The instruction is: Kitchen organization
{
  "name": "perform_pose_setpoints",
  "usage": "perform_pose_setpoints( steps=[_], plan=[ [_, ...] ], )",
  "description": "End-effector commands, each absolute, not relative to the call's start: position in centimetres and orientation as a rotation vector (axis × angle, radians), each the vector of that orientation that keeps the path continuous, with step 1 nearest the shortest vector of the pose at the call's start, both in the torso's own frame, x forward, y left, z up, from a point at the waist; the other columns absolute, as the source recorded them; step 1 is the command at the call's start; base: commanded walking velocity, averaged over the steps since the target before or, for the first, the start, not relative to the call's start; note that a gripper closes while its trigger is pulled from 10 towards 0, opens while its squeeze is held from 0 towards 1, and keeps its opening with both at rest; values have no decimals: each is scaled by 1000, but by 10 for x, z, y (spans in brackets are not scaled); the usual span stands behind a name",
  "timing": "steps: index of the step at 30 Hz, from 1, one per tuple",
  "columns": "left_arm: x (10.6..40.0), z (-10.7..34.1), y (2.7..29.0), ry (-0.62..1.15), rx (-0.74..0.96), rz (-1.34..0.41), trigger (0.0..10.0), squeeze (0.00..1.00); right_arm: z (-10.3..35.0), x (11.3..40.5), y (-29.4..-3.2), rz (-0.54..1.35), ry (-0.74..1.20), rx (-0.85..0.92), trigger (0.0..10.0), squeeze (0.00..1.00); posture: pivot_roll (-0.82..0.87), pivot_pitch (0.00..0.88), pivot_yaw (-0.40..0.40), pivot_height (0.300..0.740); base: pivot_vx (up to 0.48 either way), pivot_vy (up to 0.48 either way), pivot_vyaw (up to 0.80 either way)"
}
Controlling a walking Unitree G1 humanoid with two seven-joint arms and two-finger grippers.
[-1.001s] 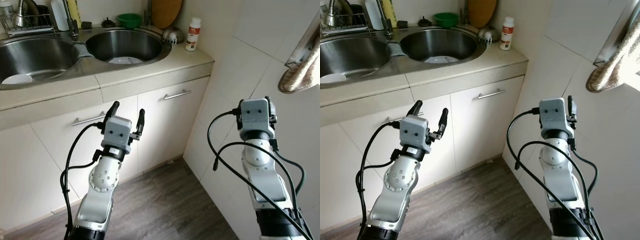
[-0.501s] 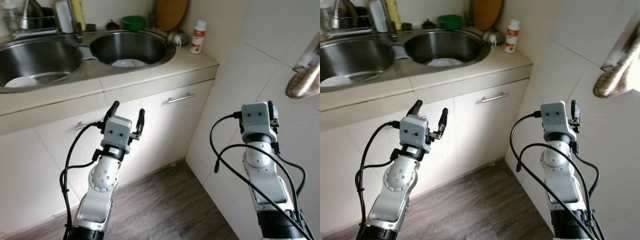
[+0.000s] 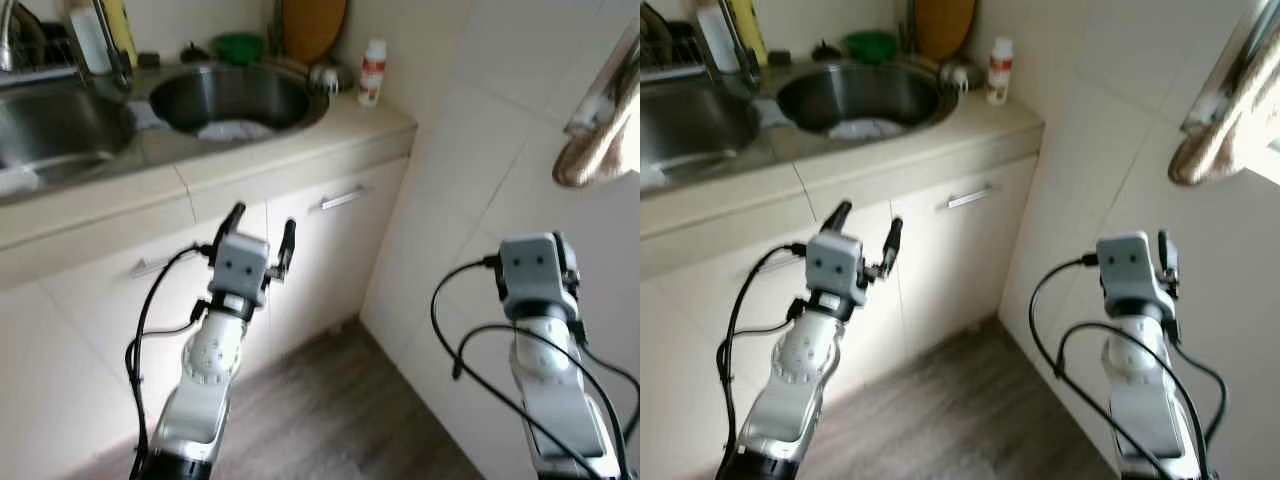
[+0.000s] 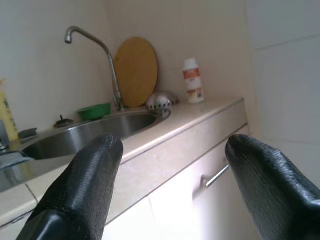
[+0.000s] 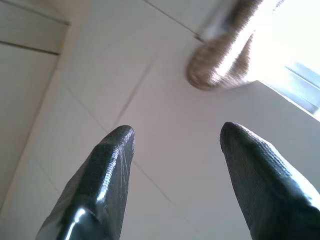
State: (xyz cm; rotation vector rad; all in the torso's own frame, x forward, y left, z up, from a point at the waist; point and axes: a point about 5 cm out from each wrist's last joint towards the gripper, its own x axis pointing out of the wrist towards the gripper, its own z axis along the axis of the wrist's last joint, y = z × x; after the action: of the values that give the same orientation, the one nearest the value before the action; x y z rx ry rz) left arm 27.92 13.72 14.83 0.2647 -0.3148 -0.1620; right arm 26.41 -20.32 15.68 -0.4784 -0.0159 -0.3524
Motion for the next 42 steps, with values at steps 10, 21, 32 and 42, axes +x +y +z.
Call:
perform_pose_setpoints(
  steps=[10,21,32,42],
  plan=[
    [283,151,125,-334,271,-215,10000,0,165,270,-204,-392,-52,-517,10000,0,47,0,-30,740,0,0,-800],
    [282,148,124,-330,277,-214,10000,0,163,272,-206,-396,-56,-607,10000,0,53,0,-39,740,0,0,-800],
    [283,146,126,-316,295,-207,10000,0,158,275,-209,-400,-38,-665,10000,0,50,0,-41,740,0,0,-800],
    [283,146,126,-310,291,-202,10000,0,154,280,-200,-288,-49,-787,10000,0,48,0,-43,740,0,0,-392]
  ],
)
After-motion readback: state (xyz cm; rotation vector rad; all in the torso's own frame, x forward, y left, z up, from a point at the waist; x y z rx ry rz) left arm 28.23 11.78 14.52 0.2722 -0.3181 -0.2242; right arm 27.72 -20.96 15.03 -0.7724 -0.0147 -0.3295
